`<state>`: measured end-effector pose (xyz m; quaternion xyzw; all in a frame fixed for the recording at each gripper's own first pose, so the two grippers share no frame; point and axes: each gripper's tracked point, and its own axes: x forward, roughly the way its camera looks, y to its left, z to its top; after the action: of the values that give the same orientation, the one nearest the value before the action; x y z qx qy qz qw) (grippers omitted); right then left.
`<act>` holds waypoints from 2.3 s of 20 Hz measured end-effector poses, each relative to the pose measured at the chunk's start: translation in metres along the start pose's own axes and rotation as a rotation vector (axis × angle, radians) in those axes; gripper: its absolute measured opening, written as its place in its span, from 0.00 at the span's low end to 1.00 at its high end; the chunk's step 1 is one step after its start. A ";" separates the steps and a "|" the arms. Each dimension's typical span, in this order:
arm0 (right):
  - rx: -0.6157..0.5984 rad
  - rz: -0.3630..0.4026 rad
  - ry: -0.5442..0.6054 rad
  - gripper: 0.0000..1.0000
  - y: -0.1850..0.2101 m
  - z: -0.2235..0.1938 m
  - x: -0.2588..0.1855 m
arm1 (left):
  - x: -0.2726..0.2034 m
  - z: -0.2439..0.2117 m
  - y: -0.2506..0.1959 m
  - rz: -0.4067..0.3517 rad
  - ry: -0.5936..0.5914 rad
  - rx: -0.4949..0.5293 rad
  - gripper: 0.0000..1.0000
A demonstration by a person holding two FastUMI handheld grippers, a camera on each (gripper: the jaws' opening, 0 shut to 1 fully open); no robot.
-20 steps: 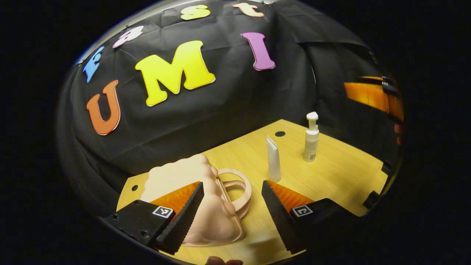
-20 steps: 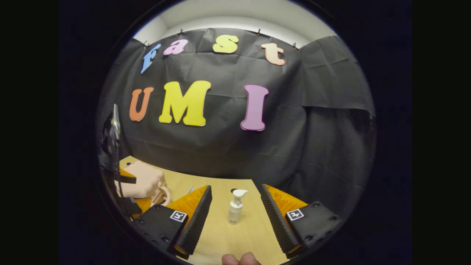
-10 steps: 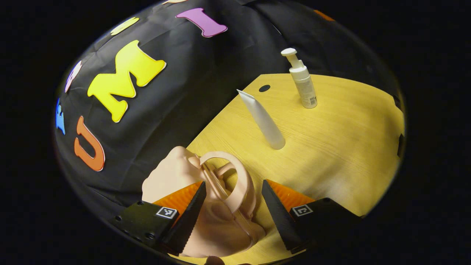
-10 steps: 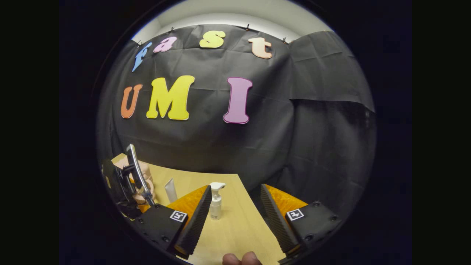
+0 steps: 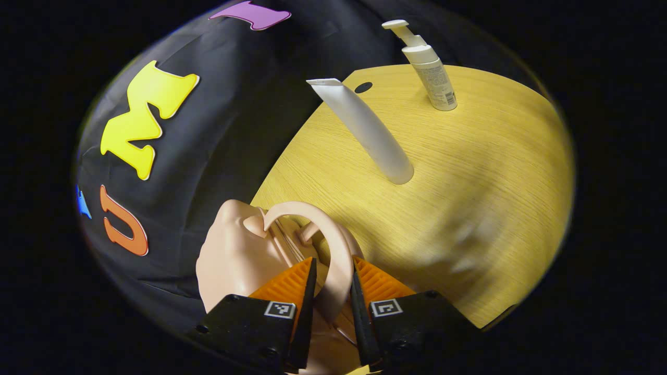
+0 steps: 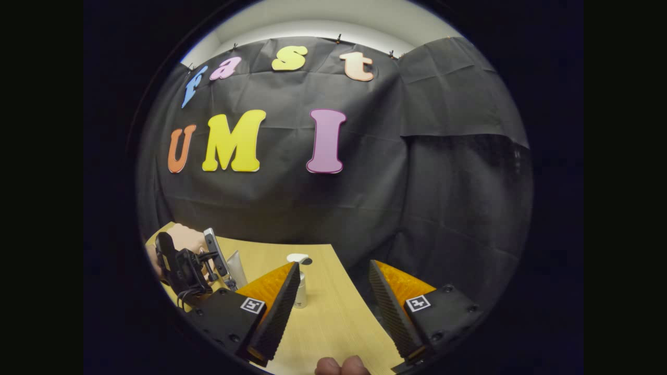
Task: First open the suitcase, pack the skin care products into it, and then close the suitcase.
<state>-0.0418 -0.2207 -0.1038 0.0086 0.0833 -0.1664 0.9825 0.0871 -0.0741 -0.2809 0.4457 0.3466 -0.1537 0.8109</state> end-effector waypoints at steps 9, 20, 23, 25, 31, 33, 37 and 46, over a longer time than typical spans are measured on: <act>-0.022 -0.006 -0.032 0.80 0.009 0.018 -0.008 | -0.043 0.022 0.054 0.081 -0.111 -0.148 0.10; -0.091 0.142 -0.084 0.79 0.115 0.069 -0.015 | -0.140 -0.056 0.267 0.331 -0.493 -0.699 0.05; -0.110 0.174 -0.084 0.79 0.142 0.074 -0.016 | -0.141 -0.093 0.298 0.353 -0.528 -0.747 0.05; -0.107 0.186 -0.072 0.77 0.162 0.077 -0.021 | -0.134 -0.148 0.332 0.454 -0.486 -0.781 0.05; -0.182 0.208 -0.051 0.79 0.204 0.078 -0.033 | -0.066 -0.306 0.359 0.415 -0.402 -1.083 0.06; -0.195 0.195 -0.031 0.79 0.207 0.074 -0.029 | -0.036 -0.341 0.349 0.358 -0.370 -1.176 0.07; -0.218 0.175 0.013 0.80 0.219 0.066 -0.029 | 0.051 -0.392 0.309 0.233 -0.233 -1.328 0.10; -0.213 0.179 0.029 0.79 0.229 0.059 -0.032 | 0.074 -0.413 0.287 0.203 -0.111 -1.277 0.31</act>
<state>0.0130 0.0036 -0.0431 -0.0861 0.1135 -0.0680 0.9875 0.1243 0.4318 -0.3052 -0.1025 0.2835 0.1372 0.9436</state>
